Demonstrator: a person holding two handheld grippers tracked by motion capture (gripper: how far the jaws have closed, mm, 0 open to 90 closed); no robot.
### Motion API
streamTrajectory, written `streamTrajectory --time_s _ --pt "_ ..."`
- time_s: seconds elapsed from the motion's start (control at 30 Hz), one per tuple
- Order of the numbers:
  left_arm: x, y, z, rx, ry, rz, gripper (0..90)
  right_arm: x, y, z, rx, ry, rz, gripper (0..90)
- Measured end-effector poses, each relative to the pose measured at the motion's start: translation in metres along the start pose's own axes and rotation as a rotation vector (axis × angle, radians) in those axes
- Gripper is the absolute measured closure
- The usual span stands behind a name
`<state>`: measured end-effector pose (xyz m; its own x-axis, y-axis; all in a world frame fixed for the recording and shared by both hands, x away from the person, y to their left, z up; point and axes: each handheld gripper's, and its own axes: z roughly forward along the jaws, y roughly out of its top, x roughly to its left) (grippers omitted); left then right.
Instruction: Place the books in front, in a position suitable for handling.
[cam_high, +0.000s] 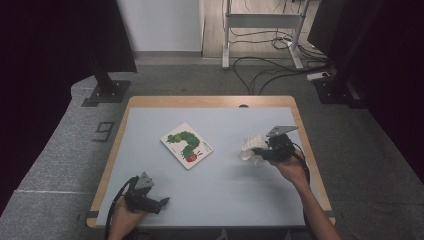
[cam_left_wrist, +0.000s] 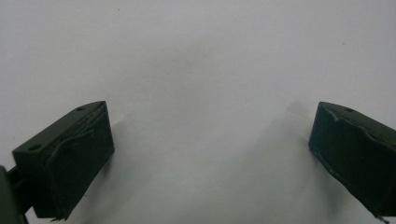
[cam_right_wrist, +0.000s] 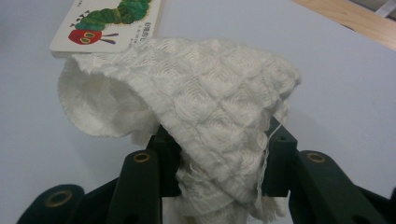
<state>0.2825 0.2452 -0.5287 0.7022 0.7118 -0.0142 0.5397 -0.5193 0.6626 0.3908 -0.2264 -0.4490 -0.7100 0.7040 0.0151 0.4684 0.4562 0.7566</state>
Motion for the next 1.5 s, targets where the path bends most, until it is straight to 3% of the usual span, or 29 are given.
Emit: streamTrajectory --time_s 0.77,1.17,1.5 --pt "0.000 0.000 0.000 0.000 0.000 0.000 0.0 -0.003 -0.053 -0.056 -0.005 -0.092 0.030 58.0" --pt "0.000 0.000 0.000 0.000 0.000 0.001 0.0 0.005 -0.075 -0.039 0.026 -0.103 0.001 57.1" --pt "0.000 0.000 0.000 0.000 -0.001 0.000 0.0 0.008 -0.096 -0.020 0.032 -0.091 0.011 54.6"
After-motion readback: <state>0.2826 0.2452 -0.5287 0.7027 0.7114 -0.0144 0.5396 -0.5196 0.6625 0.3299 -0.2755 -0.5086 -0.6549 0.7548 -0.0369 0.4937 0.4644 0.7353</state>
